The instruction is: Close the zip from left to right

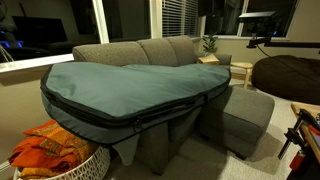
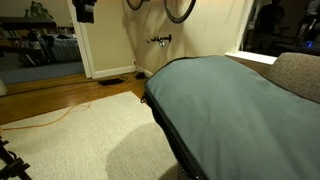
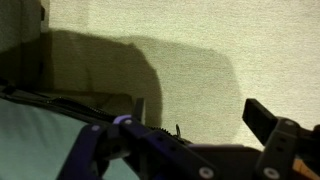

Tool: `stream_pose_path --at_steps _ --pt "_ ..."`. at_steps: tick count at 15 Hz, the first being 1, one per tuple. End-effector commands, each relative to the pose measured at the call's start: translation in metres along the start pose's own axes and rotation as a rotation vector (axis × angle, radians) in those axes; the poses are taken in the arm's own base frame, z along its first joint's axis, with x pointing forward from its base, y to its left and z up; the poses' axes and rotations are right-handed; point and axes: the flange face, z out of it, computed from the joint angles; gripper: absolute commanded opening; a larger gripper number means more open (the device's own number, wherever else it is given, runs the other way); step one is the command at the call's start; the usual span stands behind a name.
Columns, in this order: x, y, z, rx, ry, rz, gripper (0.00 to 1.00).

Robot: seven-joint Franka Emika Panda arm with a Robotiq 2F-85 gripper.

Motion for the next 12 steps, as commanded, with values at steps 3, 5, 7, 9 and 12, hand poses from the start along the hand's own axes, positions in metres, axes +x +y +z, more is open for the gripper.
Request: stream_pose_path --at_steps 3,5,7,9,12 --pt "0.007 0.0 0.006 -0.001 -0.012 -0.001 1.0" --pt "0.014 0.001 0.013 0.003 -0.022 0.002 1.0" --pt "0.02 -0.001 0.022 0.006 -0.037 0.003 1.0" --pt "0.026 -0.004 0.032 0.007 -0.054 0.003 1.0" --pt "0.042 -0.008 0.05 0.011 -0.079 0.006 1.0"
